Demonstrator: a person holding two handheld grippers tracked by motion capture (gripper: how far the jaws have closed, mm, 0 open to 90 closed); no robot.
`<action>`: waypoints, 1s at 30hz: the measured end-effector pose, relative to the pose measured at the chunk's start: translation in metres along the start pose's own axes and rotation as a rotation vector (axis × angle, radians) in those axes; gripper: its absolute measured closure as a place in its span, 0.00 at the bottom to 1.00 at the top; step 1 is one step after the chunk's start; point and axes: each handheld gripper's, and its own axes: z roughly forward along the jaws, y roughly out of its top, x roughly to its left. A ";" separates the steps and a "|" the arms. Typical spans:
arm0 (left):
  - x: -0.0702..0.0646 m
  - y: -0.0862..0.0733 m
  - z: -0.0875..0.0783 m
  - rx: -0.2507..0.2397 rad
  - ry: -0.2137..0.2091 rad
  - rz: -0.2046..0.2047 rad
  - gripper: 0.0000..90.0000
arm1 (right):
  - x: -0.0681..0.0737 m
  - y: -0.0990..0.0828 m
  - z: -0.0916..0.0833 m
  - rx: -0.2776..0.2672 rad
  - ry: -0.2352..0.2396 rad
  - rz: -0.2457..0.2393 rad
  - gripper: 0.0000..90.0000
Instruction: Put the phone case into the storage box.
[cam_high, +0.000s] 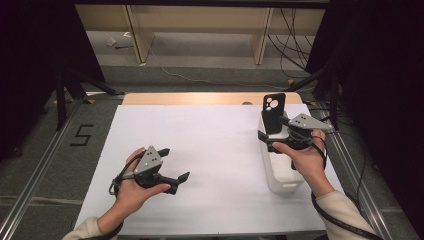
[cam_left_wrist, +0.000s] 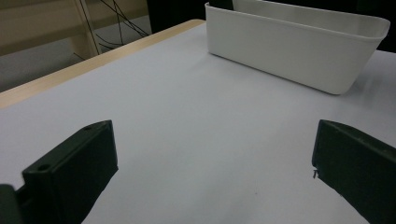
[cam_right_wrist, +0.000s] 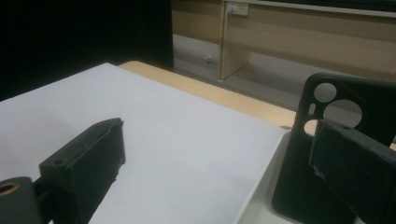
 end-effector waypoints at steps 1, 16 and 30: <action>0.000 0.000 0.000 -0.001 0.000 0.000 0.00 | 0.000 -0.001 -0.001 0.001 0.000 -0.002 0.06; 0.000 0.000 0.000 -0.001 0.001 -0.001 0.00 | 0.005 -0.009 -0.013 -0.005 0.006 -0.009 0.07; 0.000 0.000 0.000 -0.001 0.002 -0.003 0.00 | 0.006 -0.015 -0.025 -0.021 0.008 -0.012 0.08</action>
